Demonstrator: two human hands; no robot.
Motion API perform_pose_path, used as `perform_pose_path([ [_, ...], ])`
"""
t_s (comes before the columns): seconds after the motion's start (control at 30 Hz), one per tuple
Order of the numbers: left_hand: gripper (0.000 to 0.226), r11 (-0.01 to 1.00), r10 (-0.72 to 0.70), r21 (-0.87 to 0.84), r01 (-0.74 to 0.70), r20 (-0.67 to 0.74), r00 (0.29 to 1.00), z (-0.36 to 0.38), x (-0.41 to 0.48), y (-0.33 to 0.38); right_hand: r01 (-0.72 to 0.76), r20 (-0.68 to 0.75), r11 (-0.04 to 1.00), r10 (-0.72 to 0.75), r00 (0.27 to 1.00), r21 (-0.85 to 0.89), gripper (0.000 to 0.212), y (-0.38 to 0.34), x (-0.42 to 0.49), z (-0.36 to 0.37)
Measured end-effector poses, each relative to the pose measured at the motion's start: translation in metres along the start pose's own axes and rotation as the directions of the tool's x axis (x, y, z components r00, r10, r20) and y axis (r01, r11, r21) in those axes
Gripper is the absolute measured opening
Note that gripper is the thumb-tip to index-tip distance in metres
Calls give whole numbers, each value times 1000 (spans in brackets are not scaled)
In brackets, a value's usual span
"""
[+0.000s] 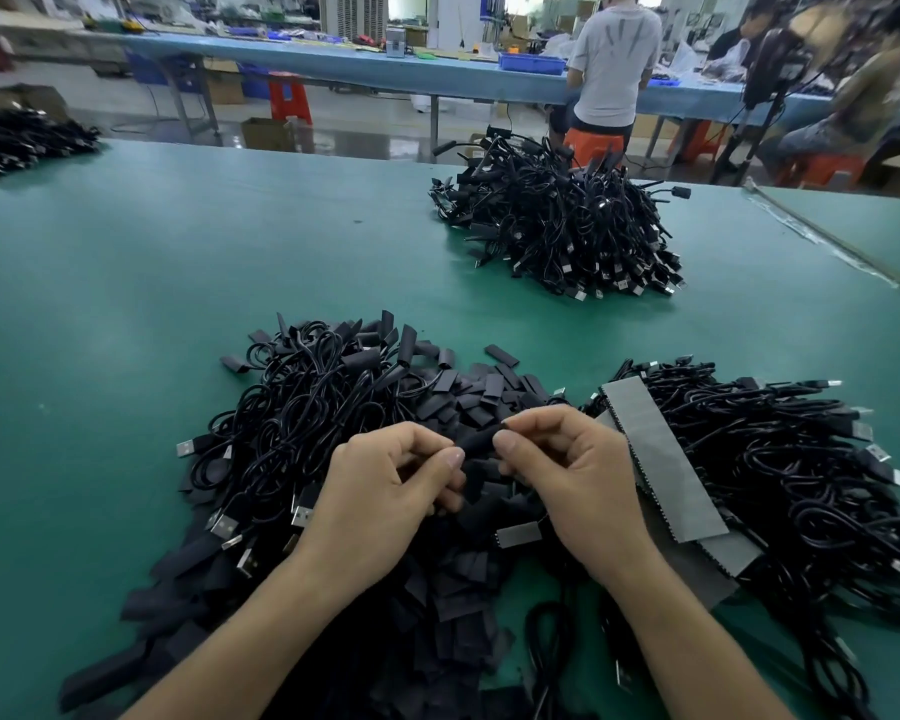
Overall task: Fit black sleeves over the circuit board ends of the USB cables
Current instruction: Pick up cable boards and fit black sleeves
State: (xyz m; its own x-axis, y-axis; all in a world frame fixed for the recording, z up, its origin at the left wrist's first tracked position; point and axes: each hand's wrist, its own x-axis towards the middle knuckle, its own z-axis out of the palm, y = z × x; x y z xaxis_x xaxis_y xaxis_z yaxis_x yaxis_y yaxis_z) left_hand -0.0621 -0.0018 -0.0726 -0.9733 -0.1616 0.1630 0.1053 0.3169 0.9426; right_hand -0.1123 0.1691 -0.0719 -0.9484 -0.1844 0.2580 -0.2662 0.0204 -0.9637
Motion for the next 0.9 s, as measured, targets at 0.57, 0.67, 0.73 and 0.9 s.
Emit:
perform_pose_path([
  [0.57,34,748,288,662,39,-377,880,-59,29,27,-18,286,640,368,885,-768,23,-55,4,-30],
  [0.67,55,670,128,713,208,-386,914,-55,30,24,1,302,498,524,797,-867,32,-53,1,-28],
  [0.73,62,640,95,729,240,-386,918,-53,31,22,-37,236,513,457,857,-857,18,-51,3,-28],
  [0.9,61,592,191,786,176,-350,917,-54,34,23,-105,-35,279,243,969,-955,37,-42,3,-29],
])
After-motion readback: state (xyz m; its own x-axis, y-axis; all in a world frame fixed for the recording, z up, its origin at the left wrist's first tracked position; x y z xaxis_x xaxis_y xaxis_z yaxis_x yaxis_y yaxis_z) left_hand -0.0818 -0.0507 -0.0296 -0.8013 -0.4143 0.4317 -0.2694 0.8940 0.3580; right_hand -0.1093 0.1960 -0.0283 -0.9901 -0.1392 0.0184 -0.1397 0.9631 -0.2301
